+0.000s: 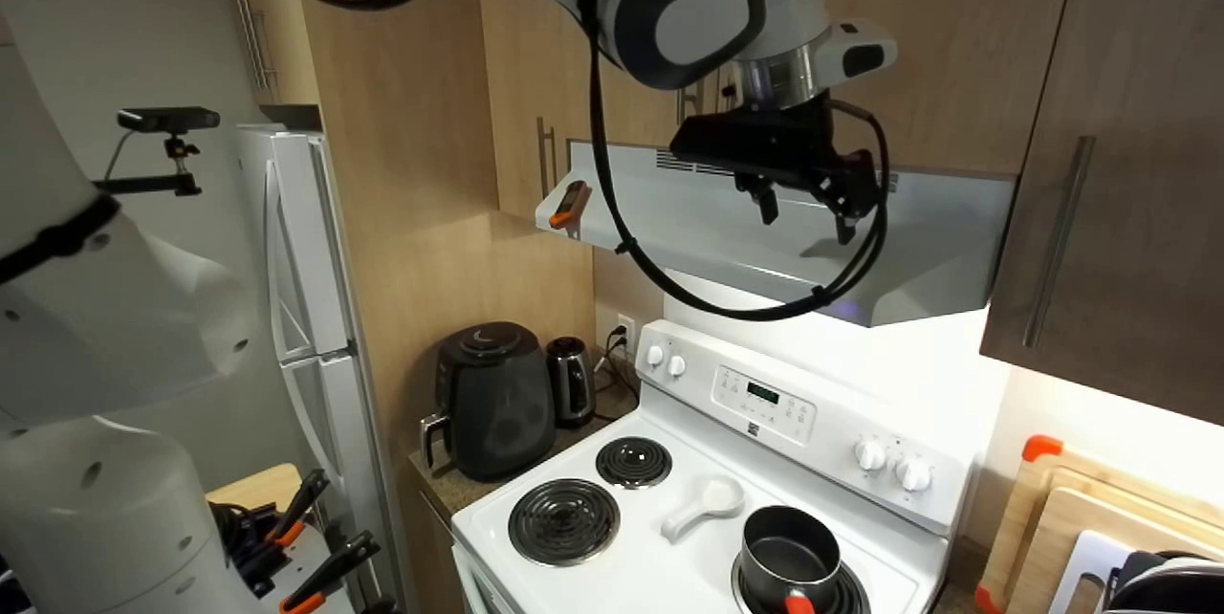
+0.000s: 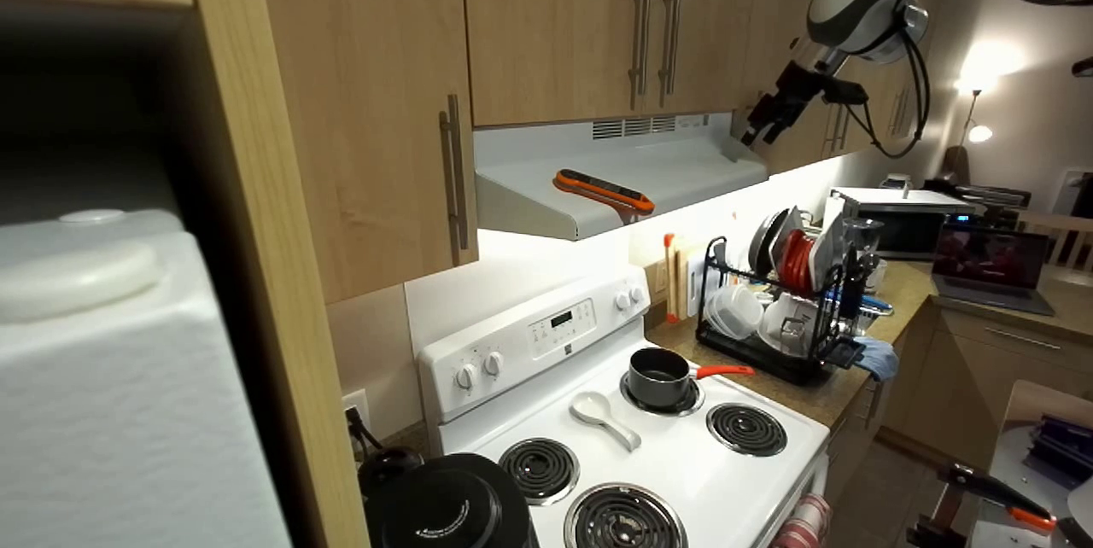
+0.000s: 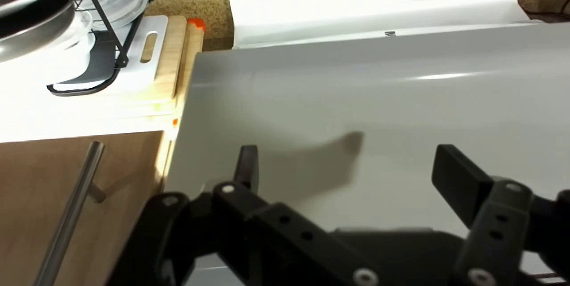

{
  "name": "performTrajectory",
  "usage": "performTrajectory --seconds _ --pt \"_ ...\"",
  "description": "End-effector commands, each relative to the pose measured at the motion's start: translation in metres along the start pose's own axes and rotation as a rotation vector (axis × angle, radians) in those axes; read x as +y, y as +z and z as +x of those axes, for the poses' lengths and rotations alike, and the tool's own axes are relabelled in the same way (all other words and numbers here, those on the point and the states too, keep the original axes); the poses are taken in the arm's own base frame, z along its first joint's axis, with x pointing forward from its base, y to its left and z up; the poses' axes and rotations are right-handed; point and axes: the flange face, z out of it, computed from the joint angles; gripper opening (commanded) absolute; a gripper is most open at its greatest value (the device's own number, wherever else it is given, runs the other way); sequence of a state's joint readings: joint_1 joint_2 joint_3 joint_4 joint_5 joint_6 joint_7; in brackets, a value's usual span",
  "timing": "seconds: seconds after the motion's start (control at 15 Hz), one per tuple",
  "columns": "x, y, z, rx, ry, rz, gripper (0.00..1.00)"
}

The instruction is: Turn on the light on top of the stove

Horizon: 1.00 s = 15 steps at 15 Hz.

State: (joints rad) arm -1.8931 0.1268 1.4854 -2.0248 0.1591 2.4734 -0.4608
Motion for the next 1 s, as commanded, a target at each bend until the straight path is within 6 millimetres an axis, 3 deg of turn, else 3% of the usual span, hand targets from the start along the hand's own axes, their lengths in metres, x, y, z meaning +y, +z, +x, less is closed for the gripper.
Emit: performTrajectory --seconds 0.0,0.33,0.93 --pt "0.011 -0.009 -0.005 -0.026 -0.025 0.008 1.0" --pt "0.02 -0.015 -0.012 -0.068 -0.027 0.024 1.0" --pt "0.011 -0.032 -0.021 -0.145 -0.098 0.054 1.0"
